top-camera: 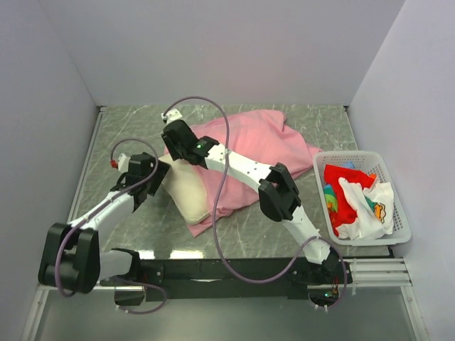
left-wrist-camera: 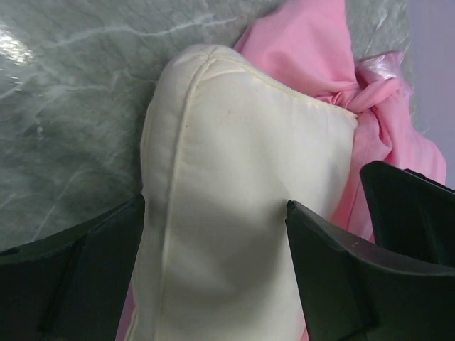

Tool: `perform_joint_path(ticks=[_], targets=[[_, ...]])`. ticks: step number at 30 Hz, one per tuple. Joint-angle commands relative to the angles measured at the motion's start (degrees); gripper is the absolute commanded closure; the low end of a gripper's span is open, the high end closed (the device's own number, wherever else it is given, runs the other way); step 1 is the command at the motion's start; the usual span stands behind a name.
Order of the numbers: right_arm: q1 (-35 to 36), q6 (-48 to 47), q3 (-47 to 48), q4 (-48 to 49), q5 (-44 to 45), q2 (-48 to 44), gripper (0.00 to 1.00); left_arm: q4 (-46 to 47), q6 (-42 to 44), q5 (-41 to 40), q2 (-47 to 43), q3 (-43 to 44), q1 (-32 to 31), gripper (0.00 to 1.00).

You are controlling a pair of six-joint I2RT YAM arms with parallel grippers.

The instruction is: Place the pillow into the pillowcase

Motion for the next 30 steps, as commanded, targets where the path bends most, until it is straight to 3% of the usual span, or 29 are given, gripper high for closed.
perform_joint_path(ticks=[1, 5, 7, 8, 10, 11, 13, 15, 20, 24, 26, 27, 30], targets=[[-0.7, -0.8, 3.5, -0.6, 3.5, 0.0, 0.45, 10.3, 2.3, 6.3, 3.5, 0.7, 0.6, 0.14], [-0.9, -0.5, 3.8, -1.7, 4.7, 2.1, 0.45, 12.0, 1.6, 5.8, 7.6, 0.9, 0.6, 0.14], [-1.2, -0.2, 3.9, -1.8, 4.4, 3.1, 0.44, 15.5, 1.4, 7.3, 9.3, 0.8, 0.6, 0.21], [-1.2, 0.0, 3.9, -2.0, 3.9, 3.4, 0.44, 17.3, 1.5, 8.0, 9.6, 0.3, 0.6, 0.37], [-1.5, 0.8, 5.3, -2.6, 3.1, 5.1, 0.44, 22.7, 1.6, 9.8, 10.7, -1.5, 0.6, 0.59], [-1.6, 1.2, 5.8, -3.8, 2.9, 5.6, 0.44, 24.4, 1.4, 10.2, 11.1, -2.1, 0.6, 0.82], [-2.0, 1.6, 6.1, -4.1, 2.5, 6.2, 0.47, 27.0, 0.8, 10.5, 12.0, -4.1, 0.6, 0.99], [-2.3, 1.7, 6.1, -3.9, 2.2, 6.0, 0.53, 32.4, 0.0, 12.6, 12.4, -6.6, 0.5, 0.99], [-2.6, 2.5, 11.6, -7.4, -0.1, 4.9, 0.97, 38.1, -0.8, 13.1, 9.7, -10.7, -2.0, 0.99], [-0.4, 7.6, 10.2, -7.9, -12.4, -2.5, 1.00, 40.4, -3.3, 8.2, 4.2, -13.1, -5.5, 0.99], [2.2, 8.2, 9.9, -8.9, -13.1, -7.4, 1.00, 37.8, -5.9, 2.2, -1.6, -14.0, -9.4, 0.99], [5.3, 8.3, 10.7, -10.2, -12.1, -8.6, 1.00, 35.0, -8.2, -4.5, -3.8, -14.2, -11.0, 0.99], [9.2, 9.9, 5.8, -13.0, -10.2, -13.5, 1.00, 33.7, -10.2, -8.7, -7.8, -12.9, -13.2, 0.99]])
